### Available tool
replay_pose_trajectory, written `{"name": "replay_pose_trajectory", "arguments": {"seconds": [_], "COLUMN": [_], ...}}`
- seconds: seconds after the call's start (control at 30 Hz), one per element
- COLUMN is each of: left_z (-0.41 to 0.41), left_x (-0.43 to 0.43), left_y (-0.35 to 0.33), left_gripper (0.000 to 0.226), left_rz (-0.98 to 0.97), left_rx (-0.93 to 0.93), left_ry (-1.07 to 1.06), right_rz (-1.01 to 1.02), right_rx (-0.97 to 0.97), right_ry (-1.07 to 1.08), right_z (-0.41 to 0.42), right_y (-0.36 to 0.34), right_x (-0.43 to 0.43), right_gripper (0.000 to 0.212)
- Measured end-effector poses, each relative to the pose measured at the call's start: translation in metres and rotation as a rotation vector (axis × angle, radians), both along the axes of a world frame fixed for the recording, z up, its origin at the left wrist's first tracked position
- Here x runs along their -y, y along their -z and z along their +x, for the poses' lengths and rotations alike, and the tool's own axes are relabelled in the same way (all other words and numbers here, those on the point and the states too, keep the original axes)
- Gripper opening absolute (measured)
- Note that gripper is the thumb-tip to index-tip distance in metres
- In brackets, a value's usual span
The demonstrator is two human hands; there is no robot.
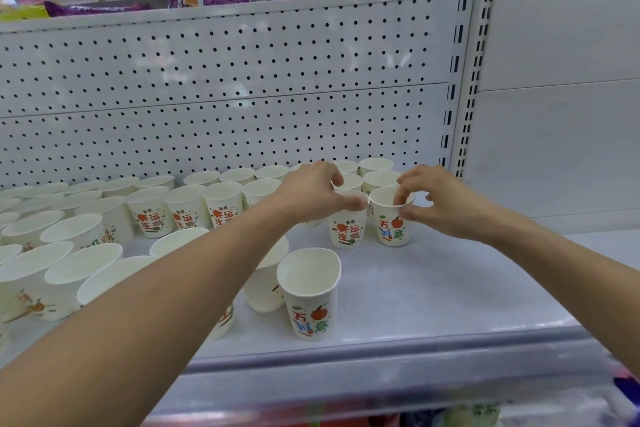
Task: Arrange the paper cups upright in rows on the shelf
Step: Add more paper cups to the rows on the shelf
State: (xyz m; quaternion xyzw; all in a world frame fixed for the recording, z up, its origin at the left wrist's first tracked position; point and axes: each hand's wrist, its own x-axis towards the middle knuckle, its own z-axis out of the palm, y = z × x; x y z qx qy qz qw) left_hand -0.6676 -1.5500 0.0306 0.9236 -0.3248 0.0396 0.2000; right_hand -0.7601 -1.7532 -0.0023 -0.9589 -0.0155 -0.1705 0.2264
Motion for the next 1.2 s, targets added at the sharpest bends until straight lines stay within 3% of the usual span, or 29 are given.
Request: {"name": "replay_pose_trajectory", "arguments": {"seconds": [0.27, 0.43, 0.57, 0.63, 0.77, 0.9, 1.2], "left_z": [-0.003, -0.015, -0.025, -0.029, -0.027, -0.015, 0.034], "left_x": [-0.014, -0.083, -0.137, -0.142, -0.128, -0.12, -0.129], "left_y": [-0.007, -0.038, -0.046, -0.04, -0.021, -0.018, -0.013], "left_gripper": [0.063, 0.064, 0.07, 0.068, 0.079, 0.064, 0.081], "left_rz": [-0.049, -0.04, 0.233, 0.271, 0.29, 0.274, 0.262], "left_rx": [-0.024, -0.098, -0.185, -0.192, -0.137, -0.131, -0.186], "left_ry": [0.022, 0.104, 0.106, 0.103, 0.158, 0.224, 0.226], "right_rz": [-0.068, -0.044, -0.059, -0.13, -0.451, -0.491, -0.337], "right_rx": [-0.008, 0.096, -0.077, -0.231, -0.471, -0.441, -0.397], "right_ry": [0.023, -0.093, -0.288, -0.353, -0.263, -0.233, -0.222], "right_z": [-0.009, -0.016, -0.017, -0.02, -0.023, -0.015, 0.041], "right_y": [-0.004, -0.024, -0.056, -0.071, -0.071, -0.062, -0.059], "right_x": [-0.006, -0.049, -0.097, -0.116, -0.142, -0.15, -0.151], "right_gripper": [0.023, 0.031, 0.033, 0.05, 0.088, 0.077, 0.069]}}
